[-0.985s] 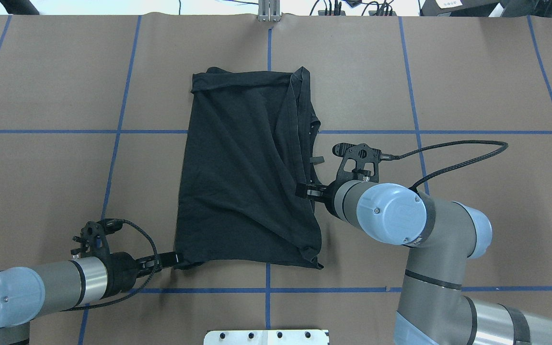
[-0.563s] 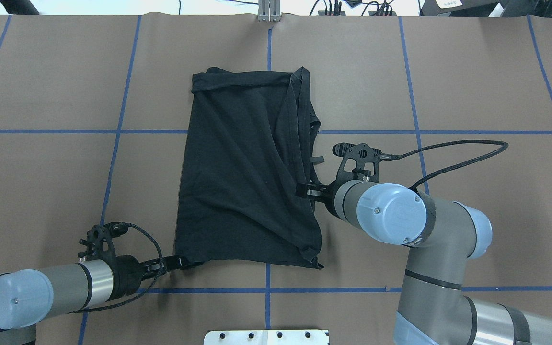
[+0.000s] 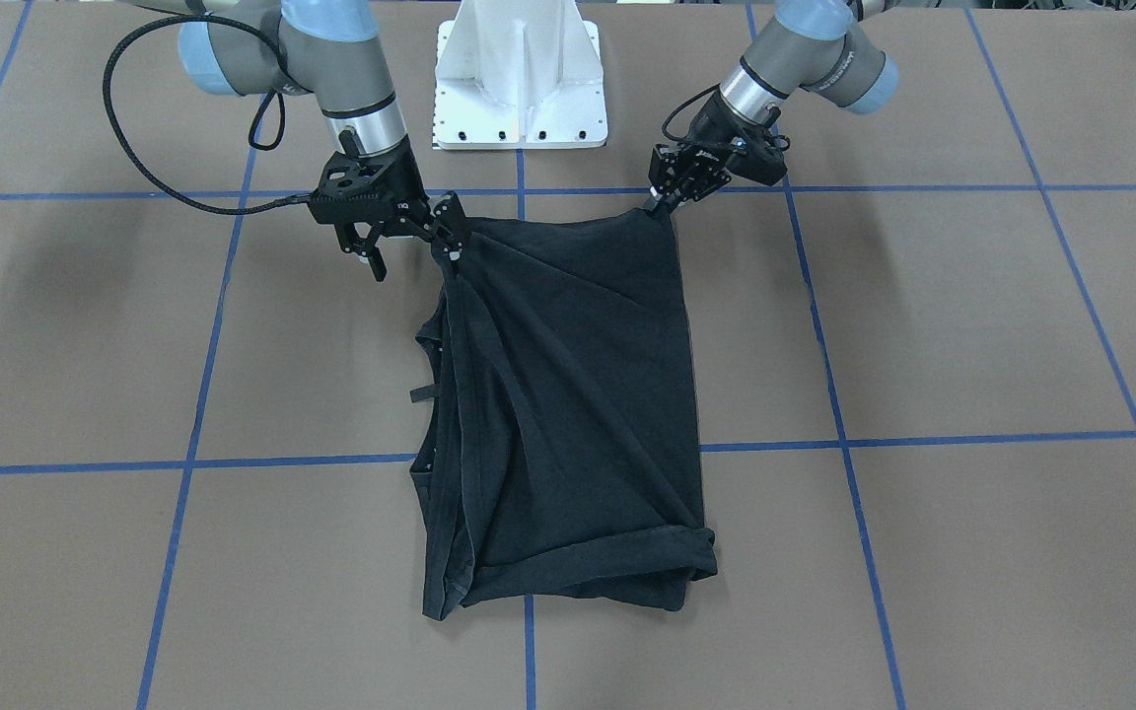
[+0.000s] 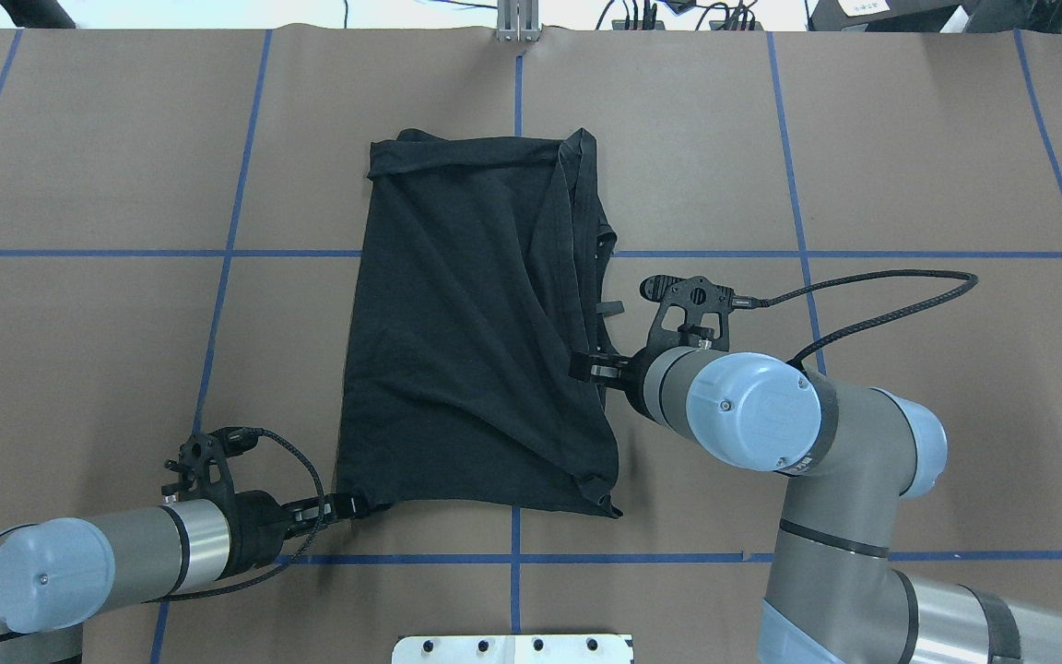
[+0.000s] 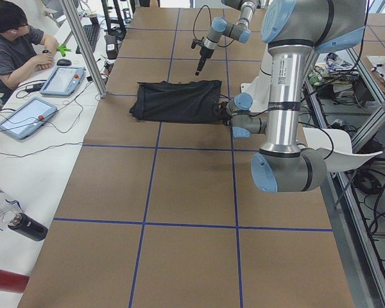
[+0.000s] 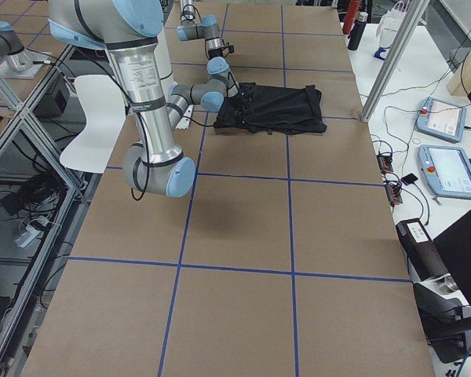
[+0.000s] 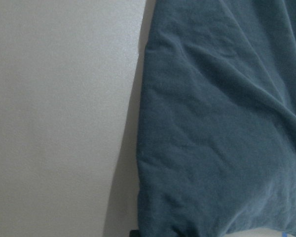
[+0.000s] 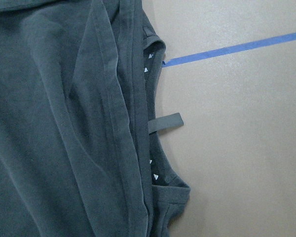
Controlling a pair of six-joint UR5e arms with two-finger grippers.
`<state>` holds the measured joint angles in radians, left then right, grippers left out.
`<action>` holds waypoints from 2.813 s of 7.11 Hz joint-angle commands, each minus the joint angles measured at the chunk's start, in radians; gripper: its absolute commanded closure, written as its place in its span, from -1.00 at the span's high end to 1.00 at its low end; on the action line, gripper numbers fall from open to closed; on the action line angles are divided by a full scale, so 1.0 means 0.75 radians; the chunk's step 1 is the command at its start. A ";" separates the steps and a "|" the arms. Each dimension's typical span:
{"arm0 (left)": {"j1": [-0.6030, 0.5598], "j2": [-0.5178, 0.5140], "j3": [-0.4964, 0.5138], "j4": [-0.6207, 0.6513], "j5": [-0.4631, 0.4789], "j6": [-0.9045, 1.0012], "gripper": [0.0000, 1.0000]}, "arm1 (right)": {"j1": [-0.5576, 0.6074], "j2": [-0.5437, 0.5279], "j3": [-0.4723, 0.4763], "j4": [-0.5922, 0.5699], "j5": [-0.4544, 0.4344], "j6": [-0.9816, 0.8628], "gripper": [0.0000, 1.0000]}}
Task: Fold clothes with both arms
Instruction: 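Grasp the near corners with both grippers, then lift the near edge with both grippers and fold it away from the robot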
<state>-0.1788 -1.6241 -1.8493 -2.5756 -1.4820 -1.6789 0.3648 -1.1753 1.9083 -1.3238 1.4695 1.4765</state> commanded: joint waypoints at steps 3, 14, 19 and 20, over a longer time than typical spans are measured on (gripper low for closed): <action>-0.001 -0.001 -0.011 -0.002 -0.002 0.001 -1.00 | -0.018 0.004 -0.069 0.004 -0.014 0.080 0.95; -0.001 0.001 -0.017 -0.004 0.004 -0.001 -1.00 | -0.124 0.145 -0.233 -0.059 -0.192 0.404 -0.36; -0.001 -0.005 -0.036 -0.004 0.000 0.001 -1.00 | -0.128 0.125 -0.170 -0.070 -0.192 0.394 -1.00; -0.001 0.003 -0.082 -0.002 -0.004 0.001 -1.00 | -0.126 0.089 -0.095 -0.072 -0.190 0.390 -1.00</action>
<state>-0.1795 -1.6251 -1.8814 -2.5783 -1.4821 -1.6782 0.2678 -1.0833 1.7835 -1.3752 1.3253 1.7727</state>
